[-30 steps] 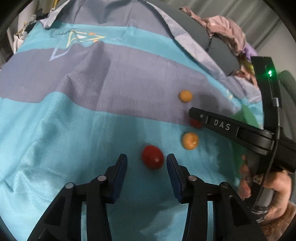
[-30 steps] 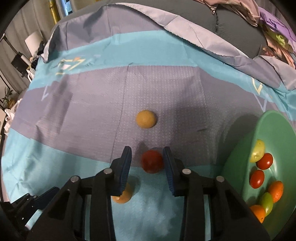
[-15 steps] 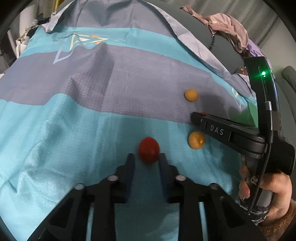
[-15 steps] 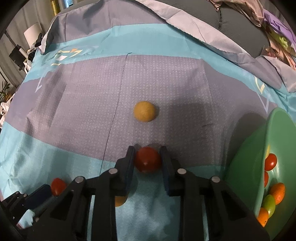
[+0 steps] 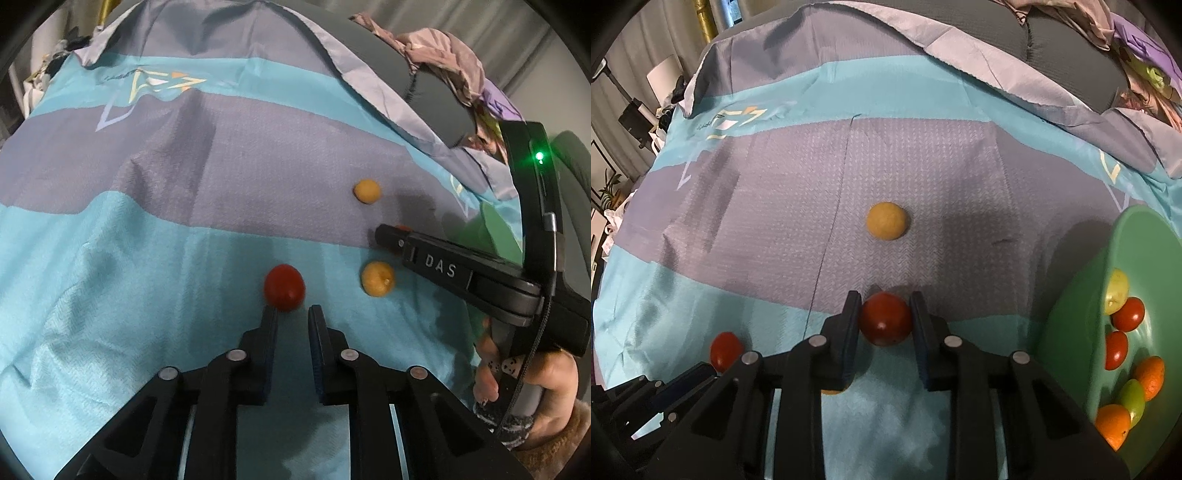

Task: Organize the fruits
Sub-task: 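Grasp a red cherry tomato with the right gripper while the left grasps another, then carry both held cherry tomatoes over the green bowl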

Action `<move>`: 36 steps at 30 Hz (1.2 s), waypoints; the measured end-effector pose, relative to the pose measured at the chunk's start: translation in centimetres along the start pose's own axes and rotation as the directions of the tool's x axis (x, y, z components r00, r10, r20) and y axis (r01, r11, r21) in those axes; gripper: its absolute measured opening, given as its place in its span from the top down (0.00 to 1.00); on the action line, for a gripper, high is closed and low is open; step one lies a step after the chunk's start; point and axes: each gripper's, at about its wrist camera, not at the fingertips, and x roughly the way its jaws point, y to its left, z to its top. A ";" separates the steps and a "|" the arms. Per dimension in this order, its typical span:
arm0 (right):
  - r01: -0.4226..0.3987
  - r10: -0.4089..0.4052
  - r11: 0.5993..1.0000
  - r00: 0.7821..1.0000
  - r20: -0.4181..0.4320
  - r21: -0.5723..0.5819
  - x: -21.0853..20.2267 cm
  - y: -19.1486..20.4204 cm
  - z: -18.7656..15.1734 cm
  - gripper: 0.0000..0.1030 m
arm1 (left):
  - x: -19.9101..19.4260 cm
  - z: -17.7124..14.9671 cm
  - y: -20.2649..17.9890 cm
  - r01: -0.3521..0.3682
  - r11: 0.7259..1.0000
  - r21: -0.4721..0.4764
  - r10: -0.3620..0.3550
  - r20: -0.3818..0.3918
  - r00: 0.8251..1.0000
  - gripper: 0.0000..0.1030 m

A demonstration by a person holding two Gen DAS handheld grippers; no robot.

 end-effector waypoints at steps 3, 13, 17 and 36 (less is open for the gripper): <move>-0.008 0.008 1.000 1.000 0.011 0.003 -0.5 -0.1 0.0 0.74 | -0.5 0.1 0.0 0.013 1.000 -0.003 -0.013 0.010 1.000 0.84; -0.051 0.050 0.999 0.996 0.073 0.019 -3.4 -0.5 -0.1 0.74 | -0.1 1.6 0.2 0.012 0.999 -0.049 -0.012 -0.005 1.000 0.63; -0.069 0.066 0.997 0.993 0.094 0.023 -4.3 -0.6 -0.3 0.74 | 0.7 1.9 -0.2 -0.002 0.999 -0.046 0.001 -0.025 1.000 0.63; -0.142 0.106 0.977 0.971 0.215 0.160 -10.6 -5.5 -3.9 0.74 | -1.7 1.5 -2.1 -0.020 0.999 0.025 0.018 0.078 0.997 0.76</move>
